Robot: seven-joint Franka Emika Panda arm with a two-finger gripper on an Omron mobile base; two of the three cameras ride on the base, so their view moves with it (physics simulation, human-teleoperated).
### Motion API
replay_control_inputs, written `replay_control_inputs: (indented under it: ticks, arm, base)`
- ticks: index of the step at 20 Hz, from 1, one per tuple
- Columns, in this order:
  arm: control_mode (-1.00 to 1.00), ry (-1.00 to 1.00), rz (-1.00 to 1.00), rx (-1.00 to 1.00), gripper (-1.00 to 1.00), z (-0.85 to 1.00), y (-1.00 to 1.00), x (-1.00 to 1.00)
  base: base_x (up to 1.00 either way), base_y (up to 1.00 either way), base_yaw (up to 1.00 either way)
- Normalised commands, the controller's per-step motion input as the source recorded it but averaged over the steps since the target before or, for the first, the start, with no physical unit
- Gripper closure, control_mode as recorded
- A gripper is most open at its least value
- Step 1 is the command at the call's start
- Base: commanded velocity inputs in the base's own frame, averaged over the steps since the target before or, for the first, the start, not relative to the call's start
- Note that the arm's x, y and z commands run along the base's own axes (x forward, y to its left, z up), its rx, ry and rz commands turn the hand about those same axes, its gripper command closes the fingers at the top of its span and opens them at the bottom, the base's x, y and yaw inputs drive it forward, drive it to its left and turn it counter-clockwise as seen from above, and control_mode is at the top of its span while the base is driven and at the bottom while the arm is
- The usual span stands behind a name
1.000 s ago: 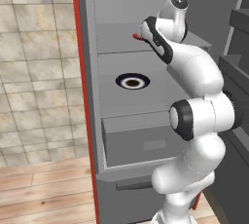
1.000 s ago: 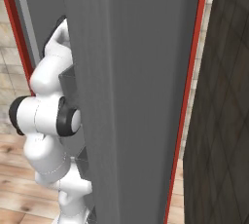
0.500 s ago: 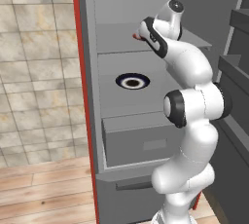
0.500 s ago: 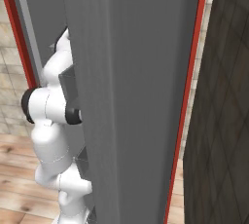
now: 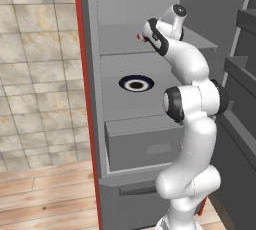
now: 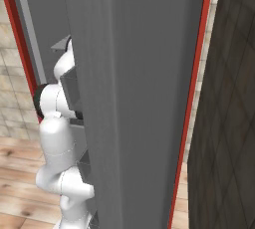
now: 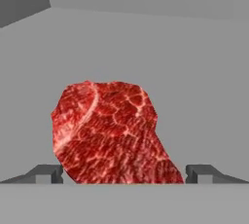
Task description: Take the steak from the fridge and place it on the digital scale on the counter by the fridge. Wait a few seconds for a reading, then move it to the plate on the dining counter.
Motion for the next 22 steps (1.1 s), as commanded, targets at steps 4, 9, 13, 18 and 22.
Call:
replay_control_inputs:
  ticks: [4,9,13,18,22]
  arm:
    - [-1.0,0.0,0.04,0.0,-1.0,-0.13,-0.06,0.44]
    - [-1.0,0.0,0.05,0.0,-1.0,-0.14,-0.01,0.39]
    - [-1.0,0.0,0.1,0.0,-1.0,-0.39,0.01,0.23]
    - [-1.0,0.01,0.14,-0.01,1.0,-0.63,0.34,0.19]
    - [-1.0,0.0,0.14,-0.04,1.0,-0.65,0.43,0.11]
  base:
    - [0.0,0.0,0.0]
    - [0.0,0.0,0.0]
    - [0.0,0.0,0.0]
    - [0.0,0.0,0.0]
    - [0.0,0.0,0.0]
